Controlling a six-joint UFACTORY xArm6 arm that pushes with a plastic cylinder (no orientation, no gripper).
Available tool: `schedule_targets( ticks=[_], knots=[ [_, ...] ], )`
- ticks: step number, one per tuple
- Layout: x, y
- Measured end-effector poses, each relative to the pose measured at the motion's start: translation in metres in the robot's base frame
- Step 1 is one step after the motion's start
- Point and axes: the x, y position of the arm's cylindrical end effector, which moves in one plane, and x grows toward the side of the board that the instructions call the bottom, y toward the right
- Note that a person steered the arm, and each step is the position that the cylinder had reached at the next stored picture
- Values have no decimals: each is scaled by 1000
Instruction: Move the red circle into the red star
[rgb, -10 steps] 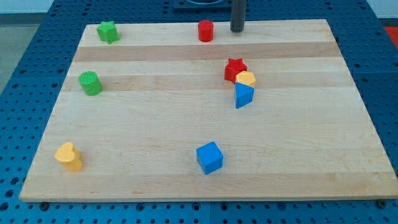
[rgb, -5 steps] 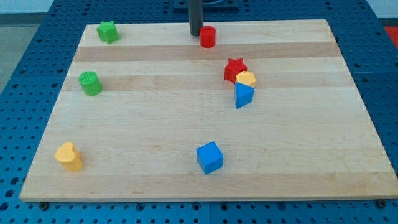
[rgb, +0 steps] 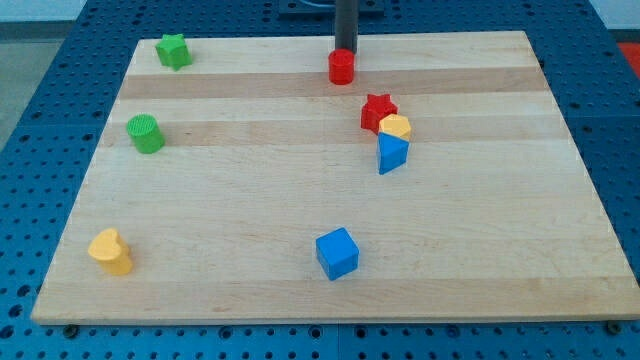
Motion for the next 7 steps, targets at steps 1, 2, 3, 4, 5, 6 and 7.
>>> schedule_targets(
  ticks=[1,2,3,4,5,6,7],
  knots=[
    [25,0],
    [45,0],
    [49,-7],
    [49,-31],
    [57,-48],
    [65,-69],
    [77,-75]
  ],
)
